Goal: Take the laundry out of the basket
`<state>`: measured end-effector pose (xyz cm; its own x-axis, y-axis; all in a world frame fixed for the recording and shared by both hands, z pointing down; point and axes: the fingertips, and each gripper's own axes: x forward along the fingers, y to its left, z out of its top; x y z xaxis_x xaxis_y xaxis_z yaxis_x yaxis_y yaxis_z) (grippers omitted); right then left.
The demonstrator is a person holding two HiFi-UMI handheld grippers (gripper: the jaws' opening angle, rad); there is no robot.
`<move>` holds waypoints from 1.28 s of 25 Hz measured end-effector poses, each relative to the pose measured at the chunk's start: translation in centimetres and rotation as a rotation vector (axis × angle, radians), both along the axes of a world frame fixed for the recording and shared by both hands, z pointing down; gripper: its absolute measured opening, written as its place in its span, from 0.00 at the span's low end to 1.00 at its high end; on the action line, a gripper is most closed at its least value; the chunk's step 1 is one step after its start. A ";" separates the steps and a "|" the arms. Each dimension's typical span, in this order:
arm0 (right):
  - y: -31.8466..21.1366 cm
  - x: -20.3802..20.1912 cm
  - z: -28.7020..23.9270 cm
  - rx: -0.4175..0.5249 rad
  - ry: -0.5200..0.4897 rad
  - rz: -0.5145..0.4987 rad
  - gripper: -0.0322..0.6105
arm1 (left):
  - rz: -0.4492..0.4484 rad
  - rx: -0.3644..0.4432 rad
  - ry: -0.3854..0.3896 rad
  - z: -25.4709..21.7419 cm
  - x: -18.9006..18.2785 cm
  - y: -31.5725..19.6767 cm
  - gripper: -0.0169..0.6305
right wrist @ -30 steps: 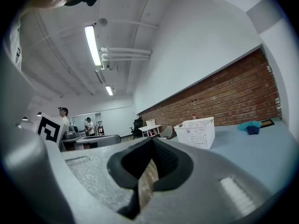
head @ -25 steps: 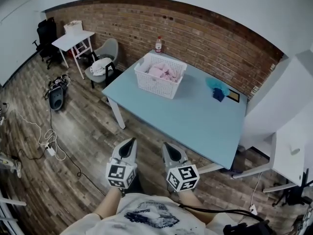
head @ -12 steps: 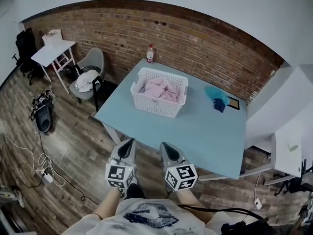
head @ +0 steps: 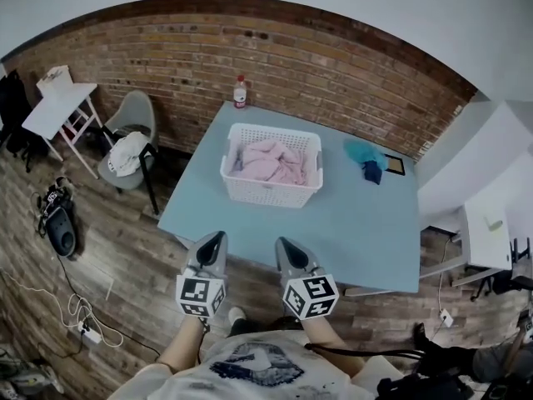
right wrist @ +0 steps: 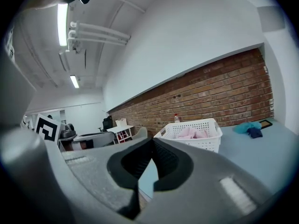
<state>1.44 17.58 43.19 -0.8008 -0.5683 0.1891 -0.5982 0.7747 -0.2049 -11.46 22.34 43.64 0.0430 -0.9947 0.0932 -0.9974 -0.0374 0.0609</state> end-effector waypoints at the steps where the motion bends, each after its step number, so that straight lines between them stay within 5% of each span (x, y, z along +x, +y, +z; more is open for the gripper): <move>1: -0.4 0.1 0.1 -0.002 0.005 0.016 0.05 | 0.011 0.001 0.003 0.0 -0.2 -0.5 0.01; 15: -8.4 -0.7 1.5 -0.031 -0.001 0.104 0.05 | 0.105 -0.041 -0.007 1.8 -0.7 -8.4 0.01; 32: -27.6 -4.3 2.6 -0.088 -0.031 0.073 0.05 | 0.118 -0.102 -0.036 2.5 -4.1 -28.5 0.01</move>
